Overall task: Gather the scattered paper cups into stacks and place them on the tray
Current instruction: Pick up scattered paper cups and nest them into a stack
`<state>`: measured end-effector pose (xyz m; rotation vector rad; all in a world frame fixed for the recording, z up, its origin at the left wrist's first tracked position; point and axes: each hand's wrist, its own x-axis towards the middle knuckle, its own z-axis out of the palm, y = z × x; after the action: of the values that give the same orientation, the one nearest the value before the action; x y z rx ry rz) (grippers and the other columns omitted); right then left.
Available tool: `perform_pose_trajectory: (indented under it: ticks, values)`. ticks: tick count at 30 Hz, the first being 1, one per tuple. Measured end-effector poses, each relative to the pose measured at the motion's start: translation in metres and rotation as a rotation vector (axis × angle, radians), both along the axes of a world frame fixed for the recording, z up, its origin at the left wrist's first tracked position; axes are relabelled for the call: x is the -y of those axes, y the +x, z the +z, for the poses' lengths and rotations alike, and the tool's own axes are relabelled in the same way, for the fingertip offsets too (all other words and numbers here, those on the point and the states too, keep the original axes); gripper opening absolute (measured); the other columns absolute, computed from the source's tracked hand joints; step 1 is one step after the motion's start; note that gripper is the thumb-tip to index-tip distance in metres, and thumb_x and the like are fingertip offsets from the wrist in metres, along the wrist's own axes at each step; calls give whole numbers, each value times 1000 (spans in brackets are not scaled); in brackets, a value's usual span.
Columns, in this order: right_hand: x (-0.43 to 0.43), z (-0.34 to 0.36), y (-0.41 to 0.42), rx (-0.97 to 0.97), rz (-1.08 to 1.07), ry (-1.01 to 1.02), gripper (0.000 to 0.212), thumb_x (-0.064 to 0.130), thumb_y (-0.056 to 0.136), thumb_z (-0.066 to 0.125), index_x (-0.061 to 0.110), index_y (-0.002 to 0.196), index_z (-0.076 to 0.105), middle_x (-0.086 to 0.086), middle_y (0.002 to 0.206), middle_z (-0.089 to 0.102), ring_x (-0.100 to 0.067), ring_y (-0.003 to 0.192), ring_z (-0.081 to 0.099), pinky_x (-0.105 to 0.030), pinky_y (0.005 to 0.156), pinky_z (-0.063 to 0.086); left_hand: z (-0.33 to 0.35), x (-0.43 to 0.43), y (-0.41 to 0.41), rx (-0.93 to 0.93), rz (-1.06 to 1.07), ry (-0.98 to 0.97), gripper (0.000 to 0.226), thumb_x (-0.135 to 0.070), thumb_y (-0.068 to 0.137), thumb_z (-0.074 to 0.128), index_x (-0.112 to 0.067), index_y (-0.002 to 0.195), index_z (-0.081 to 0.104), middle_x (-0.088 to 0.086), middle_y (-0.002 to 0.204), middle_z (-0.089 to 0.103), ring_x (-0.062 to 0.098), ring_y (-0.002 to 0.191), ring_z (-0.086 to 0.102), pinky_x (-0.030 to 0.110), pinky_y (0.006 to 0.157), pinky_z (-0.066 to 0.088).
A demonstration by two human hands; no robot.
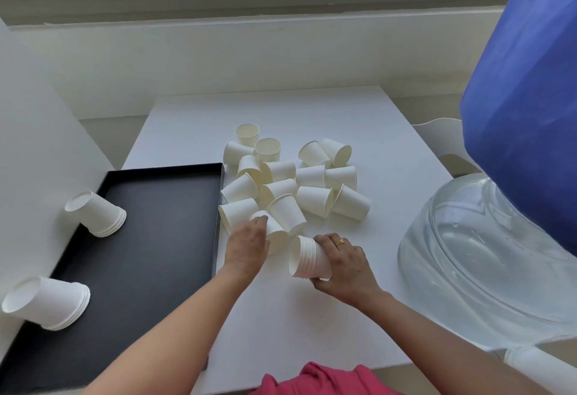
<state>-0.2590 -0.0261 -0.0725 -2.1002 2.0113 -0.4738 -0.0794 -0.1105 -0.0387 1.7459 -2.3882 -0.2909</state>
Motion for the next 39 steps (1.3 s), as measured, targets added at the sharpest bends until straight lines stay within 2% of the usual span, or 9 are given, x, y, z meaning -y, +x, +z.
perform_pose_trajectory:
  ticks: [7, 13, 17, 20, 23, 26, 29, 34, 39]
  values:
    - [1, 0, -1, 2, -12, -7, 67, 40, 62, 70, 18, 123, 51, -1, 116, 56, -26, 99, 57, -37, 74, 40, 3, 4, -1, 95, -16, -39, 23, 5, 83, 40, -4, 96, 57, 16, 95, 66, 34, 83, 61, 33, 61, 36]
    - [-1, 0, -2, 5, -13, 39, 67, 41, 68, 67, 20, 128, 46, 1, 123, 51, -24, 108, 52, -36, 80, 38, 5, -2, 15, -81, 93, -54, 37, 6, 86, 40, -9, 109, 64, 18, 92, 69, 37, 84, 62, 39, 73, 49]
    - [0, 1, -3, 6, -14, 72, 67, 41, 71, 65, 22, 131, 43, 3, 126, 48, -22, 112, 49, -35, 81, 36, 13, -10, 26, -395, 337, 30, 27, -5, 87, 48, -9, 100, 71, 16, 91, 71, 35, 86, 63, 38, 77, 51]
    - [1, 1, -2, 17, -2, 76, 66, 40, 70, 66, 22, 130, 43, 3, 125, 48, -23, 111, 50, -35, 80, 35, 15, -14, 34, -760, 531, 258, 22, 1, 84, 57, -2, 102, 70, 17, 98, 70, 35, 91, 64, 41, 82, 54]
    - [1, 3, 2, 49, 9, 62, 67, 38, 70, 67, 21, 130, 44, 2, 126, 49, -23, 111, 50, -35, 81, 35, 13, -19, 40, -1021, 635, 486, 28, 8, 83, 58, 4, 110, 64, 21, 110, 64, 37, 95, 63, 34, 69, 54]
    - [2, 5, 6, 56, 22, 57, 67, 40, 71, 66, 22, 132, 43, 3, 127, 48, -22, 112, 50, -34, 84, 36, 12, -26, 39, -1039, 635, 553, 27, 8, 84, 57, 5, 110, 64, 23, 110, 64, 35, 90, 63, 24, 57, 56]
    - [2, 5, 11, 75, 37, 37, 68, 41, 70, 67, 22, 131, 44, 2, 126, 50, -22, 109, 51, -35, 84, 37, 10, -30, 37, -1012, 628, 578, 24, 7, 85, 56, 6, 108, 64, 24, 108, 65, 35, 87, 63, 30, 66, 55]
    - [0, 7, 19, 100, 65, 8, 67, 39, 68, 70, 20, 128, 48, 1, 122, 53, -24, 107, 54, -36, 82, 38, 5, -36, 33, -942, 596, 589, 24, 5, 86, 56, 6, 109, 64, 22, 106, 66, 33, 85, 64, 22, 55, 55]
    - [-1, 8, 25, 114, 86, -15, 68, 39, 66, 72, 19, 127, 49, -1, 121, 55, -25, 105, 55, -37, 81, 39, 1, -39, 21, -879, 576, 581, 23, 2, 86, 58, 2, 107, 67, 20, 106, 66, 33, 82, 65, 29, 62, 58]
